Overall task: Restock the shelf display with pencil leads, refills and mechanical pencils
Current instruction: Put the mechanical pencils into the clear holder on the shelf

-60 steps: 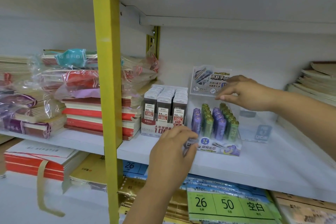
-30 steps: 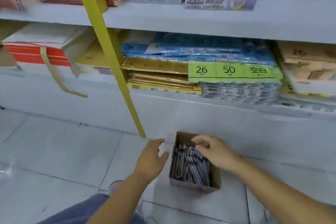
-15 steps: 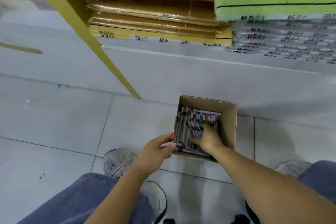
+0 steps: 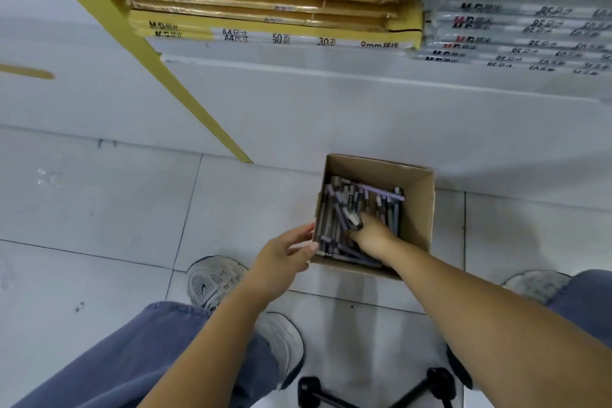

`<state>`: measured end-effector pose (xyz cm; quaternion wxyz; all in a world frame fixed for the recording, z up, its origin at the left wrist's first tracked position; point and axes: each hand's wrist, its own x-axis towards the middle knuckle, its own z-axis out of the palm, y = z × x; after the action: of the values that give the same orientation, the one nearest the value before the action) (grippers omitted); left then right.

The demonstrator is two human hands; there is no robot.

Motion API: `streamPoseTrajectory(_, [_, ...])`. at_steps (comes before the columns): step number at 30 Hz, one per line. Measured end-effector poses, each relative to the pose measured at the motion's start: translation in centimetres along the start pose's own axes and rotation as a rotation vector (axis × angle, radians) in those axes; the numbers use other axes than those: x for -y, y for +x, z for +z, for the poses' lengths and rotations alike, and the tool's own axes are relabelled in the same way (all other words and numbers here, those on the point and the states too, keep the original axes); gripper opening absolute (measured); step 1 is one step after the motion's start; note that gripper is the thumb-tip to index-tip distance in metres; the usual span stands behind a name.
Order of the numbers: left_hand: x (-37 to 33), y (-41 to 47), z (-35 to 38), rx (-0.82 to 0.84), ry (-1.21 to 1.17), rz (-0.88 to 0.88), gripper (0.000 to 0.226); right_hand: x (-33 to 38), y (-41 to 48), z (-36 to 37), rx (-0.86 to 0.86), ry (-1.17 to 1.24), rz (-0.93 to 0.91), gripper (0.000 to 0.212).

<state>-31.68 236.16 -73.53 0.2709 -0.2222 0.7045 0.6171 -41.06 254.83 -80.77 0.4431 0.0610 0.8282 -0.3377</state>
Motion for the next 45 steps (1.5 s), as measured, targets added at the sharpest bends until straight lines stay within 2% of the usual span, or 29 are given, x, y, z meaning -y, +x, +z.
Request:
streamPoseTrajectory(6, [-0.4, -0.3, 0.6, -0.063, 0.014, -0.055, 0.024, 1.6, -2.8, -1.7, -0.004, 0.237, -0.054, 0.035])
streamPoseTrajectory(8, [-1.0, -0.5, 1.0, -0.134, 0.096, -0.082, 0.030, 2.0, -4.4, -2.7, 0.020, 0.364, -0.083, 0.031])
streamPoseTrajectory(10, [-2.3, -1.1, 1.7, -0.263, 0.250, -0.003, 0.037, 2.3, -6.2, -3.9, 0.054, 0.458, -0.150, 0.026])
streamPoseTrajectory(12, [-4.5, -2.1, 2.4, -0.337, 0.258, 0.141, 0.035, 2.8, -8.4, -5.1, 0.079, 0.494, -0.220, 0.022])
streamPoseTrajectory(15, [-8.6, -3.6, 3.3, -0.220, 0.091, 0.212, 0.036, 4.0, -12.0, -6.8, 0.114, 0.496, -0.313, 0.022])
streamPoseTrajectory(19, [-13.4, -5.9, 4.0, -0.083, -0.201, 0.290, 0.021, 5.5, -16.9, -8.5, 0.153, 0.459, -0.434, 0.026])
streamPoseTrajectory(22, [-15.5, -7.6, 4.4, -0.040, -0.259, 0.348, 0.031, 6.4, -19.9, -9.9, 0.086, 0.477, -0.492, 0.021])
streamPoseTrajectory(24, [-16.9, -8.7, 4.6, -0.007, -0.239, 0.386, 0.028, 7.0, -21.5, -10.9, 0.033, 0.515, -0.521, 0.019])
streamPoseTrajectory(28, [-19.9, -11.2, 4.9, 0.053, -0.023, 0.498, 0.028, 9.2, -25.0, -13.2, -0.088, 0.528, -0.624, 0.018])
streamPoseTrajectory(36, [-27.7, -15.9, 6.3, 0.056, 0.129, 0.723, 0.028, 14.4, -30.9, -17.8, -0.233, 0.560, -0.836, 0.021])
streamPoseTrajectory(38, [-29.4, -16.2, 6.3, 0.034, 0.136, 0.766, 0.029, 15.5, -32.0, -19.2, -0.270, 0.557, -0.854, 0.021])
streamPoseTrajectory(42, [-32.2, -16.0, 6.8, 0.037, 0.053, 0.785, 0.031, 17.7, -33.4, -21.8, -0.502, 0.381, -0.901, 0.017])
streamPoseTrajectory(45, [-33.2, -16.1, 7.1, 0.019, 0.039, 0.807, 0.025, 18.3, -33.1, -22.3, -0.501, 0.424, -0.936, 0.015])
